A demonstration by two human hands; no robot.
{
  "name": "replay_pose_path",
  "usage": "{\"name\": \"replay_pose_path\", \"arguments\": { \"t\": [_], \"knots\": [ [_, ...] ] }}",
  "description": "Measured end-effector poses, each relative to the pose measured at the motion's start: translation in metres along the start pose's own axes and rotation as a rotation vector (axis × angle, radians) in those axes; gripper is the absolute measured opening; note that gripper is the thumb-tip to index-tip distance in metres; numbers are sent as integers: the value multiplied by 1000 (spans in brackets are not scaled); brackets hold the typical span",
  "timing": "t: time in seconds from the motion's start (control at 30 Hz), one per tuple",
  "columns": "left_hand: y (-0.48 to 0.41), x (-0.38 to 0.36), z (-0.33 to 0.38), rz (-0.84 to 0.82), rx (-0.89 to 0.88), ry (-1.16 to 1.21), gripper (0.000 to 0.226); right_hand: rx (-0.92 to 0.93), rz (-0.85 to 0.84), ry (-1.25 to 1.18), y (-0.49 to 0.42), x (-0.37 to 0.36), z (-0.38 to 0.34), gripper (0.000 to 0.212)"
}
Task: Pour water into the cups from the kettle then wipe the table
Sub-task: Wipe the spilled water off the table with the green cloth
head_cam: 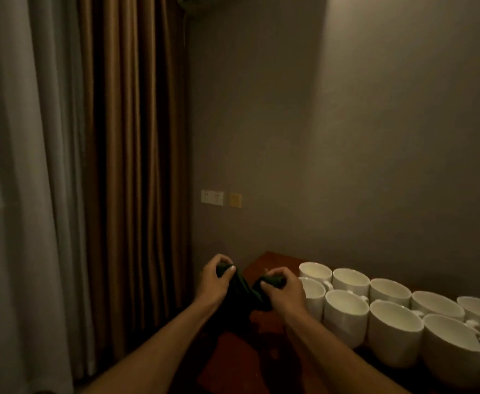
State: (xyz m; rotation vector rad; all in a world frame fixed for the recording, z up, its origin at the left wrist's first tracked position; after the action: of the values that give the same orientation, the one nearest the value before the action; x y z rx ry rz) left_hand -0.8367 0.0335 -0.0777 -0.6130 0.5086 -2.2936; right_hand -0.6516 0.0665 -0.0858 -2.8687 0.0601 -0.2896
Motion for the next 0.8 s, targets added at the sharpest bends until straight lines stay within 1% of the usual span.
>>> {"name": "replay_pose_path", "arguments": {
  "t": [0.17,0.27,0.37,0.47,0.53,0.57,0.6,0.67,0.73,0.77,0.8],
  "knots": [
    [1,6,-23,-46,15,-177,19,109,81,166,10,13,-10,17],
    [6,11,-33,-151,24,-203,20,203,87,279,18,20,-13,26],
    [15,15,-40,-308,41,-250,21,255,18,406,26,24,-8,32],
    [25,18,-39,-463,75,-193,18,282,-35,600,35,32,0,26],
    [31,21,-39,-489,101,-182,15,264,-80,720,39,40,5,20],
    [32,24,-40,-481,102,-213,15,254,-109,791,42,44,6,19],
    [32,26,-40,-473,79,-287,16,252,-141,865,46,48,6,19],
    [34,29,-39,-460,-39,-524,15,296,-198,981,54,49,4,19],
    [39,30,-29,-395,-262,-746,17,426,-214,1097,64,41,-3,23],
    [44,29,-24,-347,-375,-815,20,500,-207,1135,66,34,-4,25],
    [49,28,-18,-314,-457,-843,21,556,-207,1119,68,26,-6,27]
  ]
}}
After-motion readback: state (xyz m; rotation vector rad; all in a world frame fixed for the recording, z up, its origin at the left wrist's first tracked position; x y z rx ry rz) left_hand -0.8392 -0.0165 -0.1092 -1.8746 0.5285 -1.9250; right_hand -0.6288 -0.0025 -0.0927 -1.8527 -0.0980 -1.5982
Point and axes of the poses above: each hand's wrist, its own y-axis away from the middle knuckle, its own x-axis out of the back of the hand, z = x × y, the point moved 6 cm from there along -y, towards the middle knuckle, and after that the axes turned 7 degrees about z, right-handed, at the moved point
